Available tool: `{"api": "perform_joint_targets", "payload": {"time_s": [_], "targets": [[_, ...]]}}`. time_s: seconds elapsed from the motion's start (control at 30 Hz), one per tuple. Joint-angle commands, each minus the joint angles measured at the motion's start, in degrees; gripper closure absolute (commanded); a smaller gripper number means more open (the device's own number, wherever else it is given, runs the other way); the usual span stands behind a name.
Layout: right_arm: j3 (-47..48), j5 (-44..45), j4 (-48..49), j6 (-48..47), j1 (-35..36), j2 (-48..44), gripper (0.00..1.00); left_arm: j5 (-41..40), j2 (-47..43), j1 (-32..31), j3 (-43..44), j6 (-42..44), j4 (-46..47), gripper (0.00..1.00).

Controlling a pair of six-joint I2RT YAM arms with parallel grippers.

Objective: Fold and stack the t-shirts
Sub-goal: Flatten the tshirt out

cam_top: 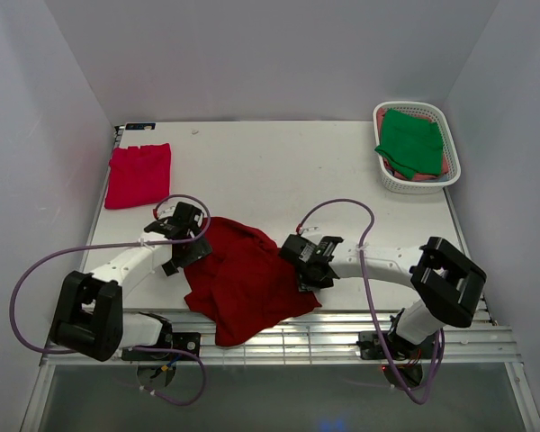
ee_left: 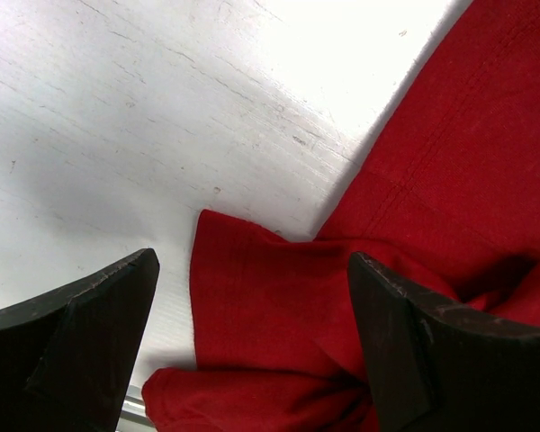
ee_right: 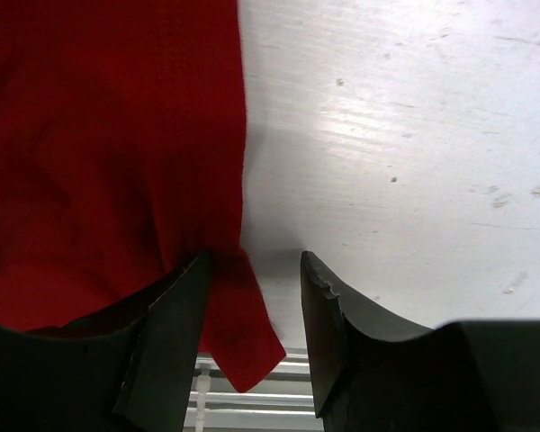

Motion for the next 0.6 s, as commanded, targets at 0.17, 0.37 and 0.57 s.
{"api": "perform_joint_targets", "payload": {"time_s": [0.17, 0.37, 0.57], "targets": [[3.15, 14.15, -15.44, 3.24, -0.20, 1.32, 0.48, -0.10, -3.26, 0.48, -0.31, 0.56, -0.97, 0.03], [5.35, 14.59, -16.68, 3.86, -0.20, -1.23, 0.48, -0.10, -3.00, 0.48, -2.15, -1.02, -0.18, 0.08], [7.10, 14.85, -17.65, 4.12, -0.11, -3.69, 0.48, -0.80, -0.46, 0.57, -2.85, -1.38, 1.49, 0.40]]}}
